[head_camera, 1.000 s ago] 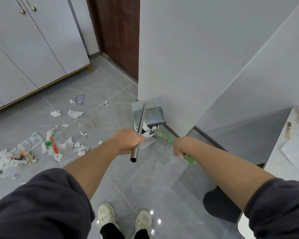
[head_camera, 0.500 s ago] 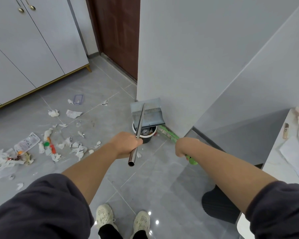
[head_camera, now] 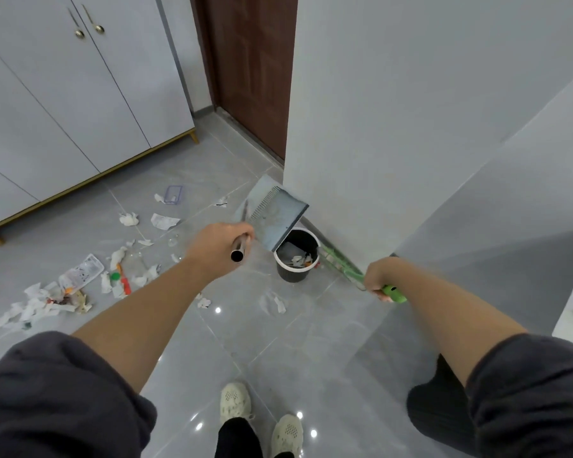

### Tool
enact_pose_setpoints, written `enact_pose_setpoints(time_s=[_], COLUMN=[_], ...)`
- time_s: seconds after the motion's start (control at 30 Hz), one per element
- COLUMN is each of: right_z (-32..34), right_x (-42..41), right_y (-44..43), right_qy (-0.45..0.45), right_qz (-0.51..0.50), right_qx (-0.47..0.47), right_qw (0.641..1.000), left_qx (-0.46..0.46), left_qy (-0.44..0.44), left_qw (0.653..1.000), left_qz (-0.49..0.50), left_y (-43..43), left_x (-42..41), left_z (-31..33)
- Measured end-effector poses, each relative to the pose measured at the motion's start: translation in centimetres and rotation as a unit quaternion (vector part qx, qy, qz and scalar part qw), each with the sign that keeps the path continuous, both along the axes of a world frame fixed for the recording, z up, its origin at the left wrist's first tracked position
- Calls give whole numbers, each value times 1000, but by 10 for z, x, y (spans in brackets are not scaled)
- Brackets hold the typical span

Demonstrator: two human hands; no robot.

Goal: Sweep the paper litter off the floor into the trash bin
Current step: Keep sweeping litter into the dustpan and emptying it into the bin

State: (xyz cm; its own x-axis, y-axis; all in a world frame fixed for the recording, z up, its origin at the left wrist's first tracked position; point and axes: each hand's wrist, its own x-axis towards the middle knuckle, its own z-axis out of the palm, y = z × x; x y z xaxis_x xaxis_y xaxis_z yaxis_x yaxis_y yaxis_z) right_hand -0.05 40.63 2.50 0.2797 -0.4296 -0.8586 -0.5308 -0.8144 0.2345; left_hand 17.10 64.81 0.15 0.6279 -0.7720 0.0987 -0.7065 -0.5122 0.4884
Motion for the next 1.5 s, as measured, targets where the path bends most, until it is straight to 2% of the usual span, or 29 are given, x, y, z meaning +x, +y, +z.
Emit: enact_pose_setpoints(time_s=[0.07, 0.13, 0.2, 0.27, 0.37, 0.5, 0.67, 0.8, 1.1, 1.27, 1.33, 1.43, 1.47, 1.5], right_z=[-18, -45, -66, -87, -117, -172, -199, -212, -196, -202, -208, -204, -200, -195], right_x=[9, 17, 26, 39, 63, 92, 104, 93, 104, 134, 146, 166, 171, 175], right_y=[-10, -24, -34, -37, -40, -52, -50, -29, 37, 89, 108, 125, 127, 126], right_qy=[-7, -58, -92, -85, -78, -31, -90, -28, 105, 78, 51, 74, 83, 84], right_qz=[-68, -153, -200, -220, -207, -135, -191, -184, -65, -63, -144, -387, -422, -429], right_qx=[31, 55, 53, 63, 56, 39, 2, 1, 82, 165, 213, 281, 292, 294], right_qw=[997, 985, 974, 970, 974, 990, 978, 982, 989, 981, 965, 875, 854, 850], left_qx=[0, 13, 36, 59, 93, 126, 145, 154, 169, 159, 156, 154, 156, 156], left_qy=[22, 27, 40, 58, 117, 197, 251, 285, 315, 338, 344, 345, 344, 344], left_qw=[998, 994, 988, 979, 961, 929, 900, 886, 875, 866, 856, 851, 850, 847], left_qz=[62, 108, 147, 184, 234, 285, 326, 332, 326, 333, 352, 365, 368, 374], left_y=[9, 19, 27, 33, 37, 34, 27, 33, 57, 66, 71, 80, 84, 87], left_x=[11, 24, 39, 53, 73, 92, 103, 104, 113, 117, 123, 129, 131, 133], left_z=[-5, -17, -33, -49, -80, -125, -164, -180, -175, -188, -190, -191, -191, -190])
